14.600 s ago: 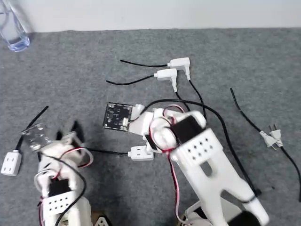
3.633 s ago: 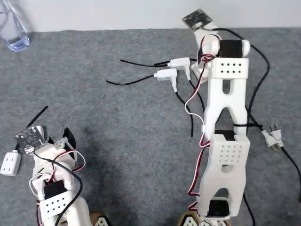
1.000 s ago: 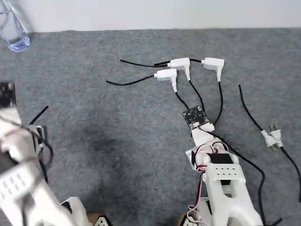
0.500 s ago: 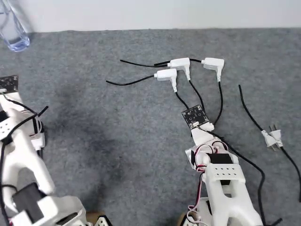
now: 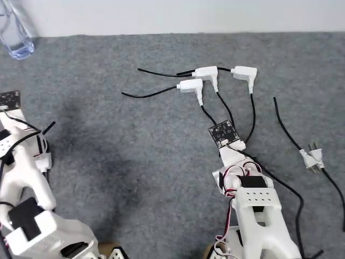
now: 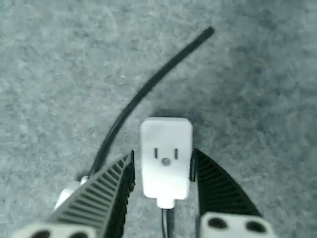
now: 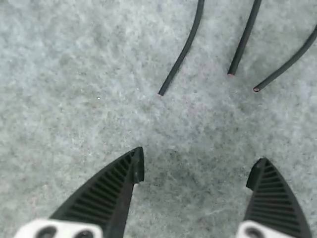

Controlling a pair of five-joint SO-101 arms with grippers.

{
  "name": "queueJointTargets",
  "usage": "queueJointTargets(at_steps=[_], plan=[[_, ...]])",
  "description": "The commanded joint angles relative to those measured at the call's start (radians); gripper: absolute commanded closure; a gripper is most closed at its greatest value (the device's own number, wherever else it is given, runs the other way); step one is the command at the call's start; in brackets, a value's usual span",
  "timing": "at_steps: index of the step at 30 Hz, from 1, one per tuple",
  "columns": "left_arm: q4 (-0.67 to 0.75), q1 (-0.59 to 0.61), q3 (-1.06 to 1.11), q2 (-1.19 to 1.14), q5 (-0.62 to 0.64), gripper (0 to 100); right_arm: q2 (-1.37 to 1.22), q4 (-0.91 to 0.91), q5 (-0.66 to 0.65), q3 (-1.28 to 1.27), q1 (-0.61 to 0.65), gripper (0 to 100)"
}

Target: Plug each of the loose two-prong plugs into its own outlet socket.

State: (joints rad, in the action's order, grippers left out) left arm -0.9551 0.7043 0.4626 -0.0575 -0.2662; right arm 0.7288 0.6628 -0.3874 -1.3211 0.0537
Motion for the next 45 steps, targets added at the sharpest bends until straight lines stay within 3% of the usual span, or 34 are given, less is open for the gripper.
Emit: queueJointTargets(at_steps=[1, 10, 17, 21, 24, 30, 36, 45], plan=[[0.032, 0.005, -0.018, -0.029, 0.008, 83, 0.024, -0.021, -0.009, 0.005, 0.005, 67.0], [0.110, 0.002, -0.021, -0.161, 0.008, 83, 0.024, -0.021, -0.009, 0.005, 0.005, 67.0], [0.083, 0.002, -0.047, -0.178, 0.006, 86, 0.024, -0.021, -0.009, 0.005, 0.005, 67.0], [0.083, -0.017, -0.041, -0.181, -0.124, 97, 0.024, -0.021, -0.009, 0.005, 0.005, 67.0], [0.083, -0.031, -0.031, -0.183, -0.233, 99, 0.024, -0.021, -0.009, 0.005, 0.005, 67.0], [0.058, -0.034, -0.036, -0.170, -0.244, 98, 0.024, -0.021, -0.009, 0.005, 0.005, 67.0], [-0.249, -0.140, -0.246, -0.170, -0.331, 98, 0.024, -0.021, -0.008, 0.005, 0.002, 67.0], [-0.760, -0.364, -0.768, -0.170, -0.356, 98, 0.024, -0.079, -0.003, 0.005, -0.035, 67.0]])
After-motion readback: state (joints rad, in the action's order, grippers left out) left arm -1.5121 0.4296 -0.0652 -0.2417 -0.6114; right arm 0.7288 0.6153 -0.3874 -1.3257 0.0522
